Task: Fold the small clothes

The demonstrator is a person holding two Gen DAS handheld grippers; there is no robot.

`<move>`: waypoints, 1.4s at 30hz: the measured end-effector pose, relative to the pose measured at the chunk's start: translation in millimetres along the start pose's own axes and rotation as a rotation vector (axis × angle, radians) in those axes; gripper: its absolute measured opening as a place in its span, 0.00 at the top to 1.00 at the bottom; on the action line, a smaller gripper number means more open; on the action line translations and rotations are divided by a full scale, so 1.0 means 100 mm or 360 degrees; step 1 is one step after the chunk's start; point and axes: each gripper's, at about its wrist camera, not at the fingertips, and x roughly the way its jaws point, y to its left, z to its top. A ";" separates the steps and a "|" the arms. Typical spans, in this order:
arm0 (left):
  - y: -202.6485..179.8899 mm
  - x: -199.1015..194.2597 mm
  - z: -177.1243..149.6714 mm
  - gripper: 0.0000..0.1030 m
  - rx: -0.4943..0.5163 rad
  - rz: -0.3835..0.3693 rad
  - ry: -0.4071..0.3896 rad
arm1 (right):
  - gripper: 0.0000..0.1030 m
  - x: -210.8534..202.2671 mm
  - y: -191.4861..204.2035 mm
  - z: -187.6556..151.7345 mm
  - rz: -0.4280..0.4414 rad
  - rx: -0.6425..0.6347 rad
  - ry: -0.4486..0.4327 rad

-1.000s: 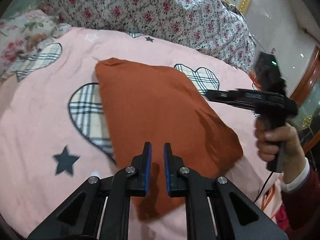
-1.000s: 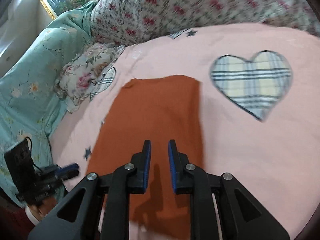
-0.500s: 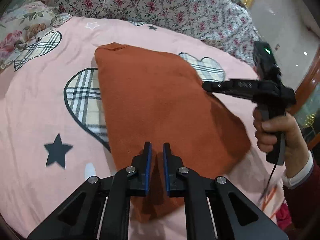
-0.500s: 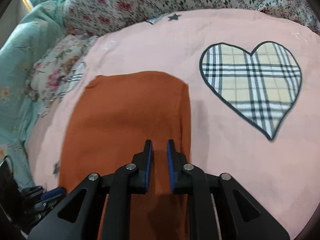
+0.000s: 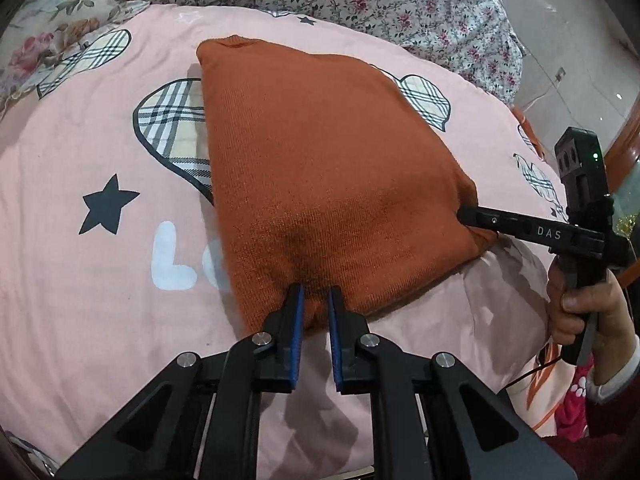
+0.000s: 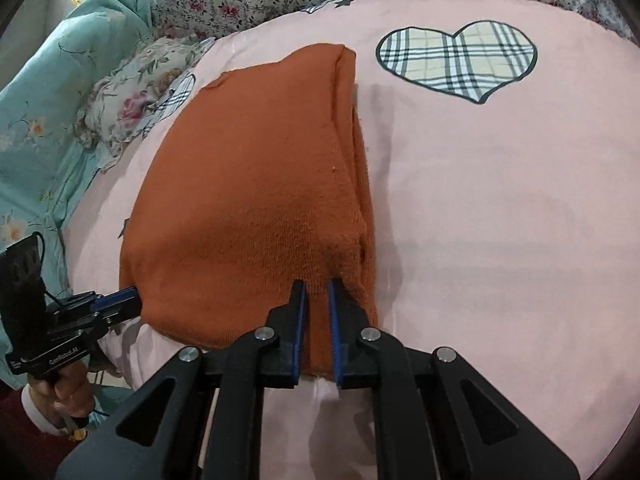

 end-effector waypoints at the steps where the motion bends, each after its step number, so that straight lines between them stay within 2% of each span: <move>1: 0.00 -0.01 -0.01 0.89 0.0002 0.0003 0.0001 | 0.90 0.00 0.01 -0.01 -0.0011 -0.0012 -0.0006; 8: -0.02 -0.12 -0.03 0.88 -0.0033 0.0083 0.0036 | 0.90 -0.18 -0.01 -0.11 -0.0046 0.0010 -0.0006; 11: -0.03 -0.26 -0.07 0.80 -0.0007 0.0160 0.0028 | 0.85 -0.33 0.04 -0.15 -0.0111 0.0024 -0.0009; 12: -0.05 -0.32 -0.09 0.70 -0.0003 0.0187 0.0026 | 0.81 -0.38 0.05 -0.17 -0.0141 0.0019 -0.0015; 13: -0.05 -0.36 -0.10 0.55 -0.0001 0.0210 0.0024 | 0.76 -0.44 0.08 -0.19 -0.0161 0.0010 -0.0022; 14: -0.07 -0.40 -0.12 0.46 0.0005 0.0263 0.0012 | 0.75 -0.49 0.10 -0.22 -0.0153 0.0009 -0.0032; 15: -0.09 -0.46 -0.14 0.32 0.0024 0.0344 -0.0009 | 0.72 -0.53 0.12 -0.23 -0.0139 0.0009 -0.0038; 17: -0.14 -0.56 -0.17 0.30 0.0072 0.0436 -0.0053 | 0.65 -0.60 0.19 -0.28 -0.0118 -0.0003 -0.0047; 19: -0.17 -0.62 -0.20 0.23 0.0094 0.0473 -0.0063 | 0.49 -0.66 0.26 -0.35 -0.0114 -0.0031 -0.0063; 24: -0.21 -0.69 -0.27 0.21 0.0122 0.0547 -0.0044 | 0.32 -0.68 0.42 -0.47 -0.0101 -0.0109 -0.0058; 28: -0.18 -0.69 -0.34 0.21 0.0127 0.0588 0.0004 | 0.23 -0.69 0.51 -0.56 -0.0095 -0.0148 -0.0049; 34: -0.15 -0.66 -0.34 0.20 0.0117 0.0627 0.0019 | 0.19 -0.66 0.55 -0.55 -0.0124 -0.0168 -0.0056; 42: -0.12 -0.63 -0.07 0.18 0.0067 0.0687 -0.0045 | 0.16 -0.53 0.59 -0.37 -0.0131 -0.0188 -0.0073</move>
